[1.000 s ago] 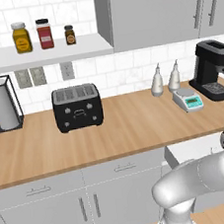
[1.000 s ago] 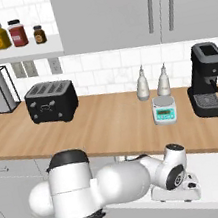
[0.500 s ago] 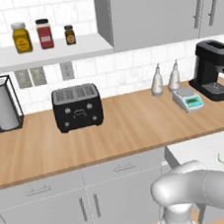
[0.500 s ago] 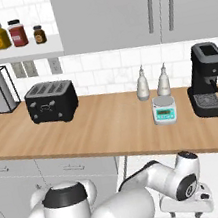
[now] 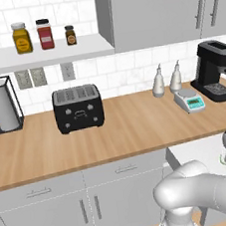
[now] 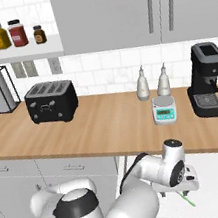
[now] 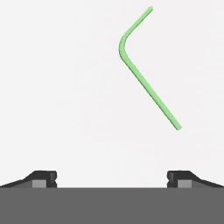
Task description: Take a straw from the drawer in front and place it inside the glass cup on the dining counter.
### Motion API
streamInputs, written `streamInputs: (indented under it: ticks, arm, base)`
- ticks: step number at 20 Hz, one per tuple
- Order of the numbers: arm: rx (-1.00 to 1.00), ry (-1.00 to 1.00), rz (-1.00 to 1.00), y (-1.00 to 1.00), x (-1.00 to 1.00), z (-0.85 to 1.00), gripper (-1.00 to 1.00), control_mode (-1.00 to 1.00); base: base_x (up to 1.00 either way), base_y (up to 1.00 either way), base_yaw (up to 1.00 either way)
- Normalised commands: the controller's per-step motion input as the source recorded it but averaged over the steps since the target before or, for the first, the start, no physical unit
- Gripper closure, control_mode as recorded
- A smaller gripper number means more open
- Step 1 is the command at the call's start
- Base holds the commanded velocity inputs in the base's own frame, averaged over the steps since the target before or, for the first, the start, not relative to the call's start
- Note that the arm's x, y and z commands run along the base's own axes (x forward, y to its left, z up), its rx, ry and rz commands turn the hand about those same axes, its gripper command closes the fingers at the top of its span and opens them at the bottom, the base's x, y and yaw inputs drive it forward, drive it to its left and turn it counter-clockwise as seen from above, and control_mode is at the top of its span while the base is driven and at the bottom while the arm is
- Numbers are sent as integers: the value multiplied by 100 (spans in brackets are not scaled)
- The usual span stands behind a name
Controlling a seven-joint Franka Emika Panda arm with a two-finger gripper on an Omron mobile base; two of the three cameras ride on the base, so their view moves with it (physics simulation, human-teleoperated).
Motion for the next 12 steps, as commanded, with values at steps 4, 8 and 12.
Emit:
streamInputs:
  ticks: [4, 8, 12]
  arm:
    - [0, 0, 0, -4, 70, -23, -100, -100]
    - [0, 0, 0, -1, 65, -29, -100, -100]
    - [0, 0, 0, -5, 31, -50, -100, -100]
  base:
    - [0, 0, 0]
    - [0, 0, 0]
    - [0, 0, 0]
